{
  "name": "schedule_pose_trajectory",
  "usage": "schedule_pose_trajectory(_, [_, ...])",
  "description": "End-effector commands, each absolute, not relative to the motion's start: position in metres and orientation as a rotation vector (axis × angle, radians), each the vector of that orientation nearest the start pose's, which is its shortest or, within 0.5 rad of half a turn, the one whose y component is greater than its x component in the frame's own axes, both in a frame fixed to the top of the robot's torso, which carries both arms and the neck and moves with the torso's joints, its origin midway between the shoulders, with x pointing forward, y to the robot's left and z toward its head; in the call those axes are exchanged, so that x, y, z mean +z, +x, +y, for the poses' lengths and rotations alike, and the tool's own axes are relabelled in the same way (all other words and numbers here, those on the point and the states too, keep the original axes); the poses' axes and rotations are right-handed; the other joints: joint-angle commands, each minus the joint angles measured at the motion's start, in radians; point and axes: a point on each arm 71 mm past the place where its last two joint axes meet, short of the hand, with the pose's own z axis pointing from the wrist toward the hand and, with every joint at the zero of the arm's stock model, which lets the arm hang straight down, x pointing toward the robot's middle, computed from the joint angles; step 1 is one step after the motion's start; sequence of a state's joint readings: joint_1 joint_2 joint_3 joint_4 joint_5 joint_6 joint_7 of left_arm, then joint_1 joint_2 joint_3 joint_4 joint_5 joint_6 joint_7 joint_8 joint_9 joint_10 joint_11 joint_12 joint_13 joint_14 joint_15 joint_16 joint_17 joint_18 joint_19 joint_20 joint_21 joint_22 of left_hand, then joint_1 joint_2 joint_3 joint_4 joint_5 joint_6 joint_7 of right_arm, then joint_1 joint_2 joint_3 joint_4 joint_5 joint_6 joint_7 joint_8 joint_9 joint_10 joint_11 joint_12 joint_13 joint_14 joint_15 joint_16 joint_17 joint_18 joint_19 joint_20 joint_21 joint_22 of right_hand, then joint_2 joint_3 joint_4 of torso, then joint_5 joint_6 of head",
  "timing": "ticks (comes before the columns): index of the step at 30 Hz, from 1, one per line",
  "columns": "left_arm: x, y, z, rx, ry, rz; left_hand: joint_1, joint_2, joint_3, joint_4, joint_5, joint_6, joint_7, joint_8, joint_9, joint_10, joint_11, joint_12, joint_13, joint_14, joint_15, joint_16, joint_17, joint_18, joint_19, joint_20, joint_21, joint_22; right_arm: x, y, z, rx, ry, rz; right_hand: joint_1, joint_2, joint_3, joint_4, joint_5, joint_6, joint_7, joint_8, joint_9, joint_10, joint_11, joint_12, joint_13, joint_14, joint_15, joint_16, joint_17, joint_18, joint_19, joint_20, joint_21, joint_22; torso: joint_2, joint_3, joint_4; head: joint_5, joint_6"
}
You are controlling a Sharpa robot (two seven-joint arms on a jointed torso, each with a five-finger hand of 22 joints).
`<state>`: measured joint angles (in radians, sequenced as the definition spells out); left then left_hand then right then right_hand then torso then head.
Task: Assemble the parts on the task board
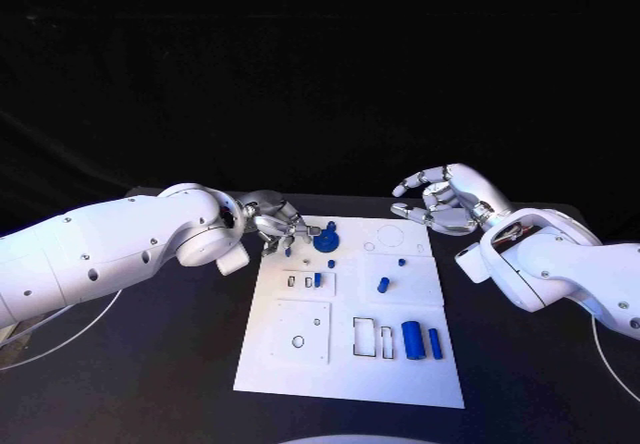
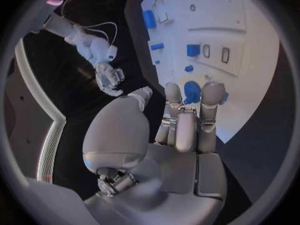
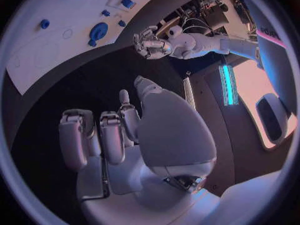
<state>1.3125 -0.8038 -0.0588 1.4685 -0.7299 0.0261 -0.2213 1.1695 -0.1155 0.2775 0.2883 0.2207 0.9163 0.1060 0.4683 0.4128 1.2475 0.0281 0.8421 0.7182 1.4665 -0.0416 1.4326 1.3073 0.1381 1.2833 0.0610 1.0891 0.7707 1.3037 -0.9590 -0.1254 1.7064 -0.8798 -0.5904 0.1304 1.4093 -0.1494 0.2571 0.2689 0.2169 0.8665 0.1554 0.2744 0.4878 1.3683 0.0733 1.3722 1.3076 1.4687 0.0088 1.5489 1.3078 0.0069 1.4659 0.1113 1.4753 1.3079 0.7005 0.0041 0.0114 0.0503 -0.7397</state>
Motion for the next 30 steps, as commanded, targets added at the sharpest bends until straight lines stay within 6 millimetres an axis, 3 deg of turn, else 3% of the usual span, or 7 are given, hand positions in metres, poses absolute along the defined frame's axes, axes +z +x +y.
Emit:
schedule_pose_trajectory(1, [-0.179, 0.501, 0.193, -0.605, -0.189, 2.286, -0.028, 0.005, -0.02, 0.003, -0.007, -0.003, -0.009, 0.05, 0.042, 0.009, -0.01, 0.137, 0.139, 0.061, -0.004, 0.024, 0.1, -0.014, 0.011, -0.006, 0.067, 0.082, -0.141, 0.461, -0.218, 1.068, 0.395, 1.468, -0.009, -0.003, 0.002, 0.007, 0.008, 0.005, 0.001, 0.005, -0.001, -0.004, 0.001, -0.004, 0.054, 0.086, -0.006, -0.004, 0.201, 0.02, 0.046, -0.003, -0.005, 0.201, -0.01, 0.005, -0.0015, 0.006, -0.006])
schedule_pose_trajectory(6, [-0.178, 0.505, 0.177, -0.487, -0.064, 2.299, -0.082, 0.021, -0.052, 0.007, -0.017, -0.019, -0.024, 0.12, 0.113, 0.032, -0.019, 0.27, 0.278, 0.07, -0.012, 0.052, 0.135, -0.033, 0.035, -0.012, 0.175, 0.229, -0.141, 0.463, -0.225, 1.035, 0.408, 1.468, -0.016, -0.007, 0.003, 0.011, 0.019, 0.005, 0.001, 0.007, -0.002, -0.002, 0.0, -0.004, 0.054, 0.086, -0.007, -0.005, 0.199, 0.02, 0.046, -0.004, -0.005, 0.201, -0.013, 0.0086, -0.0048, 0.01, -0.011])
schedule_pose_trajectory(10, [-0.176, 0.509, 0.164, -0.438, 0.0, 2.291, -0.086, 0.019, -0.063, 0.006, -0.02, -0.027, -0.026, 0.14, 0.138, 0.04, -0.022, 0.3, 0.312, 0.072, -0.014, 0.057, 0.14, -0.04, 0.049, -0.014, 0.212, 0.283, -0.141, 0.465, -0.228, 1.015, 0.408, 1.47, -0.019, -0.009, 0.003, 0.012, 0.023, 0.004, 0.0, 0.008, -0.003, -0.003, 0.0, -0.004, 0.053, 0.085, -0.007, -0.006, 0.197, 0.02, 0.045, -0.004, -0.008, 0.2, -0.011, 0.0079, -0.0045, 0.01, -0.012])
schedule_pose_trajectory(16, [-0.176, 0.512, 0.148, -0.375, 0.092, 2.294, -0.086, 0.018, -0.067, 0.006, -0.019, -0.029, -0.028, 0.147, 0.148, 0.043, -0.023, 0.31, 0.323, 0.074, -0.015, 0.062, 0.146, -0.044, 0.056, -0.014, 0.227, 0.305, -0.141, 0.465, -0.23, 0.995, 0.403, 1.475, -0.023, -0.012, 0.002, 0.013, 0.026, 0.003, 0.0, 0.009, -0.003, -0.003, 0.0, -0.005, 0.052, 0.085, -0.007, -0.007, 0.194, 0.021, 0.044, -0.004, -0.01, 0.199, -0.01, 0.0093, -0.0045, 0.008, -0.015])
schedule_pose_trajectory(30, [-0.183, 0.514, 0.129, -0.313, 0.196, 2.34, -0.093, 0.031, -0.071, 0.007, -0.013, -0.033, -0.029, 0.156, 0.165, 0.05, -0.024, 0.33, 0.346, 0.08, -0.016, 0.077, 0.167, -0.051, 0.07, -0.015, 0.254, 0.347, -0.14, 0.467, -0.231, 0.976, 0.395, 1.468, -0.029, -0.016, 0.003, 0.015, 0.034, -0.005, 0.002, 0.008, -0.006, -0.012, 0.001, -0.015, 0.042, 0.083, -0.007, -0.011, 0.186, 0.024, 0.036, -0.005, -0.023, 0.19, -0.009, 0.0064, -0.0023, 0.004, -0.029])
